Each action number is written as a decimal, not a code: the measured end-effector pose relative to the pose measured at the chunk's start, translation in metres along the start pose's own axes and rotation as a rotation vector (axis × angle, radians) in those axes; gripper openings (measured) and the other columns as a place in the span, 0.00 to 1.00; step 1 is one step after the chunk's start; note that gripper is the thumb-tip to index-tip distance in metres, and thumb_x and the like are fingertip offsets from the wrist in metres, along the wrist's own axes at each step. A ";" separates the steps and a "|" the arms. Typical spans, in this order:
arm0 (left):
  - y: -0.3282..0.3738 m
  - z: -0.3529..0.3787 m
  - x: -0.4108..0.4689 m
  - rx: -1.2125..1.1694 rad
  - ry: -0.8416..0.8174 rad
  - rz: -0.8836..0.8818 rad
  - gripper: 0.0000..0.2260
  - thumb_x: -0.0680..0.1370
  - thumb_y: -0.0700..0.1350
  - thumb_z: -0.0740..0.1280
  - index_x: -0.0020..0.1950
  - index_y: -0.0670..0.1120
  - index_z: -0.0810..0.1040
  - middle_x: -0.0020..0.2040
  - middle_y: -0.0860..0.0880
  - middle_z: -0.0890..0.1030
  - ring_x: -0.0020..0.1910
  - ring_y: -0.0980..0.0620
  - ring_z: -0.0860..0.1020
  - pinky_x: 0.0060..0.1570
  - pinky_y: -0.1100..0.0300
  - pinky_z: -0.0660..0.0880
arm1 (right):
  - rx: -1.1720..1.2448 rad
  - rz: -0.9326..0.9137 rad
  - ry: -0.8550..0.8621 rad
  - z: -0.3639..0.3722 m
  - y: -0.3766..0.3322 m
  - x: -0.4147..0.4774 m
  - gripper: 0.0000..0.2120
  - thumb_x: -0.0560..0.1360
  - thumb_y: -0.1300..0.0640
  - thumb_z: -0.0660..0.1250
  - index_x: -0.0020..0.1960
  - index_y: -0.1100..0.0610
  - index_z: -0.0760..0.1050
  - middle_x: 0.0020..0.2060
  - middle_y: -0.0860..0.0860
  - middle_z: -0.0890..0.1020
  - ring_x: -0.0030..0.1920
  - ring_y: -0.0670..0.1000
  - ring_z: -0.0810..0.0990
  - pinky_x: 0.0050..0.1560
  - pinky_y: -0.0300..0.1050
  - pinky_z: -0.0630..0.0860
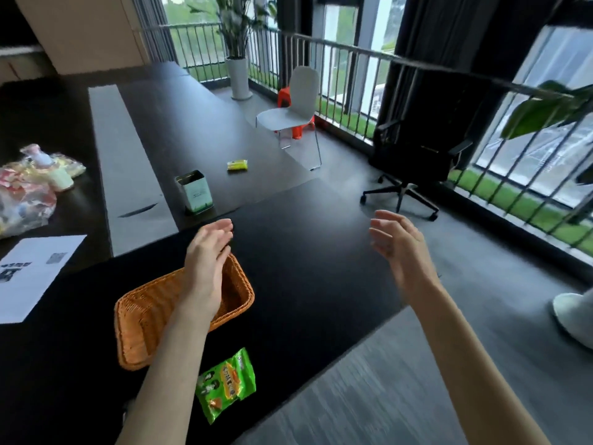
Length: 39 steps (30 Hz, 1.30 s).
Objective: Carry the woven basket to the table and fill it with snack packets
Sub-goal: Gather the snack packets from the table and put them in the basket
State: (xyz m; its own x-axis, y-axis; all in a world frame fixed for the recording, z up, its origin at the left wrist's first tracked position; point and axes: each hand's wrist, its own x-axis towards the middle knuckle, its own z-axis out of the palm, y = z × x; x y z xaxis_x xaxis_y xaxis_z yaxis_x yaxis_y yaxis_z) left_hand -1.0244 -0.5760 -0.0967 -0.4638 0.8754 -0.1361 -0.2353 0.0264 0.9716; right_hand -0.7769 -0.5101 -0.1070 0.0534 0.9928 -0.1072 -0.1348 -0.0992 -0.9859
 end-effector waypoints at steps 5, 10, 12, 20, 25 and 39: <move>0.004 0.093 0.009 -0.081 -0.097 0.030 0.13 0.80 0.38 0.54 0.47 0.48 0.76 0.57 0.48 0.78 0.63 0.51 0.73 0.68 0.57 0.65 | 0.020 -0.080 0.084 -0.067 -0.038 0.021 0.10 0.77 0.60 0.59 0.47 0.48 0.76 0.46 0.47 0.80 0.50 0.48 0.78 0.53 0.43 0.72; -0.015 0.189 0.020 -0.116 -0.140 0.050 0.14 0.80 0.37 0.54 0.46 0.49 0.76 0.51 0.52 0.78 0.62 0.52 0.74 0.69 0.58 0.65 | 0.009 -0.115 0.102 -0.141 -0.055 0.062 0.10 0.77 0.60 0.58 0.48 0.50 0.76 0.48 0.49 0.80 0.54 0.51 0.78 0.58 0.46 0.73; -0.027 0.229 0.024 -0.134 -0.147 0.055 0.13 0.79 0.37 0.54 0.46 0.49 0.76 0.51 0.52 0.78 0.63 0.51 0.73 0.69 0.57 0.65 | 0.004 -0.107 0.096 -0.171 -0.061 0.085 0.09 0.77 0.61 0.58 0.49 0.50 0.76 0.47 0.49 0.80 0.53 0.51 0.77 0.56 0.45 0.73; -0.056 0.360 0.056 -0.155 -0.119 0.034 0.12 0.79 0.37 0.55 0.47 0.49 0.76 0.52 0.52 0.78 0.64 0.51 0.73 0.70 0.57 0.65 | -0.011 -0.075 0.080 -0.267 -0.078 0.188 0.08 0.77 0.60 0.59 0.51 0.52 0.76 0.46 0.49 0.81 0.51 0.51 0.78 0.57 0.46 0.72; -0.071 0.426 0.099 -0.170 -0.050 0.036 0.13 0.80 0.37 0.54 0.46 0.49 0.76 0.59 0.47 0.76 0.65 0.50 0.73 0.67 0.58 0.66 | -0.030 -0.048 0.030 -0.296 -0.084 0.268 0.09 0.76 0.60 0.60 0.48 0.50 0.77 0.47 0.49 0.81 0.54 0.52 0.78 0.61 0.49 0.71; -0.081 0.560 0.319 -0.256 0.228 0.030 0.13 0.81 0.38 0.53 0.46 0.49 0.75 0.61 0.46 0.75 0.70 0.47 0.69 0.68 0.57 0.63 | -0.118 -0.006 -0.202 -0.280 -0.127 0.582 0.11 0.77 0.61 0.59 0.57 0.57 0.76 0.49 0.52 0.80 0.52 0.51 0.78 0.61 0.49 0.72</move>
State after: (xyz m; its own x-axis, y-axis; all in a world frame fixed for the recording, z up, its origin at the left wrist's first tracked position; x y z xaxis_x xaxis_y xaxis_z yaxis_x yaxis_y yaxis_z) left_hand -0.6746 -0.0285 -0.1106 -0.6459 0.7428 -0.1763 -0.4121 -0.1448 0.8996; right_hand -0.4520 0.0614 -0.0801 -0.1470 0.9854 -0.0855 -0.0176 -0.0890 -0.9959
